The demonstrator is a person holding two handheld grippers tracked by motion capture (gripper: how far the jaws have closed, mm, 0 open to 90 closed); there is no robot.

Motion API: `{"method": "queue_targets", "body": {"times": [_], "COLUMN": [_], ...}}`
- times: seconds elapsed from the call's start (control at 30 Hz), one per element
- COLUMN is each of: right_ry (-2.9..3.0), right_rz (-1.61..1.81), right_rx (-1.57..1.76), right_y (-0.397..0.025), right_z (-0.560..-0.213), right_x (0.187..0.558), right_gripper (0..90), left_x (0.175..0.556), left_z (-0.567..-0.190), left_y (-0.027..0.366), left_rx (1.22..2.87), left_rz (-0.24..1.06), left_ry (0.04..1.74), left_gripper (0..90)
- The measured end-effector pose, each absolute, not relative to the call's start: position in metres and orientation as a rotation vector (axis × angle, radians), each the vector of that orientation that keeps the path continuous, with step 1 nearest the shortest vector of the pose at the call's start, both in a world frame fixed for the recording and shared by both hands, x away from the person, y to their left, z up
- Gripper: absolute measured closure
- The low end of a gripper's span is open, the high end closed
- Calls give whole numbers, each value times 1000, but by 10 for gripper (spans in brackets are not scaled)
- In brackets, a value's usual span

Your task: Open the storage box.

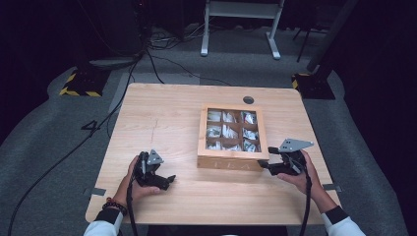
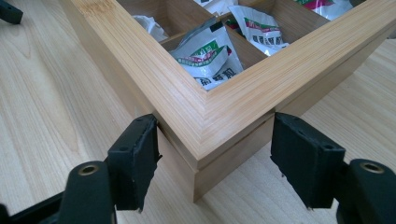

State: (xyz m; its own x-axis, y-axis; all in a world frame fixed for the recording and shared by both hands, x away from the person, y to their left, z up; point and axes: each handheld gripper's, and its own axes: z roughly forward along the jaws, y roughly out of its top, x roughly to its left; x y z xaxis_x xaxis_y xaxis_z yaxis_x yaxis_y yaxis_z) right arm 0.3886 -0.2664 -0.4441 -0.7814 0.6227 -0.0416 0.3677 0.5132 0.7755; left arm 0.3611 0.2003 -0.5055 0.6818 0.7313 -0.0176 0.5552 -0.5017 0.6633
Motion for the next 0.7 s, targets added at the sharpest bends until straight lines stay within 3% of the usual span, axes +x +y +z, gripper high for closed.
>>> {"method": "queue_targets", "body": {"times": [0.3, 0.43, 0.53, 0.7], "right_ry": [2416, 2397, 2390, 2380], "right_rz": [1168, 1193, 1203, 1204], "right_rx": [841, 845, 847, 848], "right_y": [-267, -267, -268, -267], "right_z": [-438, -433, -431, -430], "right_x": [387, 387, 387, 386], "right_gripper": [322, 317, 317, 317], "left_x": [360, 360, 360, 359], "left_z": [-504, -502, -498, -489], "left_y": [199, 198, 198, 194], "left_rx": [2240, 2232, 2219, 2208], "left_rz": [353, 348, 326, 389], "left_ry": [1006, 999, 979, 946], "left_gripper": [8, 80, 220, 194]}}
